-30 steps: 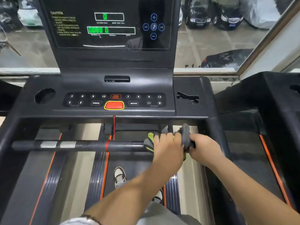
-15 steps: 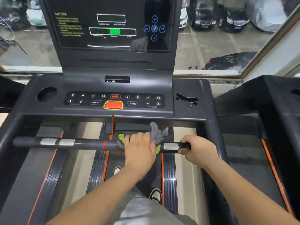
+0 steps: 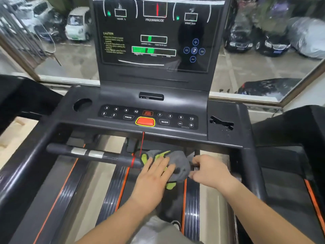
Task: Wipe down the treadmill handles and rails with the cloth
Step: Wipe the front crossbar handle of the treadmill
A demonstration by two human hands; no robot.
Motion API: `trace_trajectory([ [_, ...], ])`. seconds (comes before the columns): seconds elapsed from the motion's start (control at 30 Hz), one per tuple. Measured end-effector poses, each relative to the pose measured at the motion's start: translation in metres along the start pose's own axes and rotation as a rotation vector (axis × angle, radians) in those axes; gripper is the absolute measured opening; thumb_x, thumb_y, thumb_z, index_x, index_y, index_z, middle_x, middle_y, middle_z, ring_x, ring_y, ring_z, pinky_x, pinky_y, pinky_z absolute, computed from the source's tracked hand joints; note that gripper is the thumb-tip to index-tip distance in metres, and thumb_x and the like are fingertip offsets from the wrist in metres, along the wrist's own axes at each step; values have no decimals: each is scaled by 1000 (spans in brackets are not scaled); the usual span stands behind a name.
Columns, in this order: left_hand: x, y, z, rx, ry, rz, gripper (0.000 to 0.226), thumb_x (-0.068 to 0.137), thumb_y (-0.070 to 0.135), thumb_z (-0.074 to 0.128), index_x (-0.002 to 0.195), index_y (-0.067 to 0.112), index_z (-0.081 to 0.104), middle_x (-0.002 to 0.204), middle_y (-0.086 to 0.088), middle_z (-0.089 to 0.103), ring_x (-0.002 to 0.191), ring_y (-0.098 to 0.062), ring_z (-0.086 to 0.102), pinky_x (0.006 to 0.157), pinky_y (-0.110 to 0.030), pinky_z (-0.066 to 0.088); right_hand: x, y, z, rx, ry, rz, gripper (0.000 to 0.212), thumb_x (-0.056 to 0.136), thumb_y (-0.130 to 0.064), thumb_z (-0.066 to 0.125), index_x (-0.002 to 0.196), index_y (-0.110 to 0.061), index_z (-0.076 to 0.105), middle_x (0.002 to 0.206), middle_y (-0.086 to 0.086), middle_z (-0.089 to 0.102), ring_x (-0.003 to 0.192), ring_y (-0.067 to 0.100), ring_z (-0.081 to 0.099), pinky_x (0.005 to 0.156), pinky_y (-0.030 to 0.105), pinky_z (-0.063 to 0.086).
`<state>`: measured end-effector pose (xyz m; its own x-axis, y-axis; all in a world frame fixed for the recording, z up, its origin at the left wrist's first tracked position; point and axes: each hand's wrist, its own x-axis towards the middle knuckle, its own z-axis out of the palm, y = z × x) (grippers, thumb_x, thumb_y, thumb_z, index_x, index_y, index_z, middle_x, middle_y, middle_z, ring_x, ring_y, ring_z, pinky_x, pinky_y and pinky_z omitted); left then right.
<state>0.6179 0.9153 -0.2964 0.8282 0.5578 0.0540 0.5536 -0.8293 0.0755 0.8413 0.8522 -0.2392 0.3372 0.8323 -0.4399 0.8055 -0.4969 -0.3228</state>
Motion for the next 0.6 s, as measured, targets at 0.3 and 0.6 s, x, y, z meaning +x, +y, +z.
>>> trace_trajectory([
  [0.3, 91, -36, -29, -304, -459, -304, 36, 106, 42, 33, 124, 17, 51, 130, -16, 65, 120, -37, 61, 94, -43, 45, -6, -13, 15, 74, 60, 177, 40, 85, -54, 68, 119, -34, 65, 114, -15, 64, 109, 15, 62, 89, 31, 51],
  [0.6, 21, -41, -13, -246, 26, 37, 25, 86, 28, 68, 107, 20, 55, 105, 0, 58, 93, -28, 57, 80, -44, 44, -21, -27, 47, -87, 372, 247, 20, 84, -49, 71, 100, -36, 67, 99, -15, 65, 105, 13, 60, 121, 53, 24],
])
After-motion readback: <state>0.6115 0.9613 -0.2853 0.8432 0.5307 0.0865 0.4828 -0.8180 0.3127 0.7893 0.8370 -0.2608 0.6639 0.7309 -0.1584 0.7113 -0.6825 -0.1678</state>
